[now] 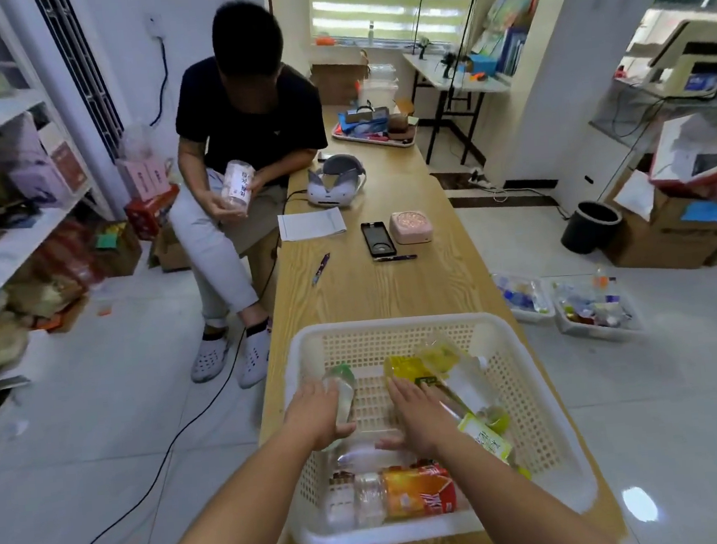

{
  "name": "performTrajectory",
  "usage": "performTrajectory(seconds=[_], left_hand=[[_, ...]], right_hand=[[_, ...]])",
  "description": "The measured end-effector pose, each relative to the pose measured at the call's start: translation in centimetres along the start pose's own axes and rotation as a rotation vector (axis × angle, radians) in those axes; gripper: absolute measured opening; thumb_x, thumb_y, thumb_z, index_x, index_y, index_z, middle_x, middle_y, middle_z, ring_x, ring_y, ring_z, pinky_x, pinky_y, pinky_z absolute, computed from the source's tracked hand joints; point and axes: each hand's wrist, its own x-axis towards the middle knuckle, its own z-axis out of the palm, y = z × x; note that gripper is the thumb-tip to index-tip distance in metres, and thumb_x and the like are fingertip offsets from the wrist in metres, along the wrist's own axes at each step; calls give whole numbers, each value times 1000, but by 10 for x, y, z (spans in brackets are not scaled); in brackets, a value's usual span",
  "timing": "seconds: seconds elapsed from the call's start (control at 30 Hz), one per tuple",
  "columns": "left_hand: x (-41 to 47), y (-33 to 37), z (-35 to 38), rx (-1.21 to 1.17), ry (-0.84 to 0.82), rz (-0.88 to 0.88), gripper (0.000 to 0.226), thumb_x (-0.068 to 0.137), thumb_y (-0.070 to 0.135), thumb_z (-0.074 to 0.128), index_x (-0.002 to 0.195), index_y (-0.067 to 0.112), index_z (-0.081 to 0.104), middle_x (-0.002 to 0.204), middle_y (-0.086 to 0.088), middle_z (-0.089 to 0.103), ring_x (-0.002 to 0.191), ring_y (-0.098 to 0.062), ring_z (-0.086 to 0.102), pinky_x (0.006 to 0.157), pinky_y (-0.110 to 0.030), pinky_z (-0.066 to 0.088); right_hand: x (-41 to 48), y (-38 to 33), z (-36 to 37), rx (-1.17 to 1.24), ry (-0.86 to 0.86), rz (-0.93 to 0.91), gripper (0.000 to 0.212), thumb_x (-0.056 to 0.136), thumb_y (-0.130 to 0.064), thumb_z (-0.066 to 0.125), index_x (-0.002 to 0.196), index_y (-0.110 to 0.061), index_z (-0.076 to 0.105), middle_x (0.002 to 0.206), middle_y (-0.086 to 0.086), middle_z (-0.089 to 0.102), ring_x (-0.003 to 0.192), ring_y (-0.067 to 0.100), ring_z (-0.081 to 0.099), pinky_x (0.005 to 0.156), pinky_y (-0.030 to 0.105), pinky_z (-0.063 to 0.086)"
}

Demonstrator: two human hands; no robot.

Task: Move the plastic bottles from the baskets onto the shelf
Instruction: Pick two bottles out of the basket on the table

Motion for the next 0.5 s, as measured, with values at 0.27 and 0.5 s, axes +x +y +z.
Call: performTrajectory(seconds=[0.27,0.5], left_hand=[[24,10,-15,-177,-198,-99,105,87,48,62,153,7,-9,152,-27,25,130,-40,43,101,-42,42],[33,5,-13,-411,-247,-139,109,83,35,67,152,12,-14,140,-29,43,117,-41,54,91,-44,49]], right_hand=[[13,-29,26,-40,-165,-17,90,83,-54,65,152,-18,20,152,10,34,140,27,31,117,44,17],[25,-37,19,-66,-239,-54,60,87,-40,66,134,-8,44,132,16,52,122,33,48,100,40,39]])
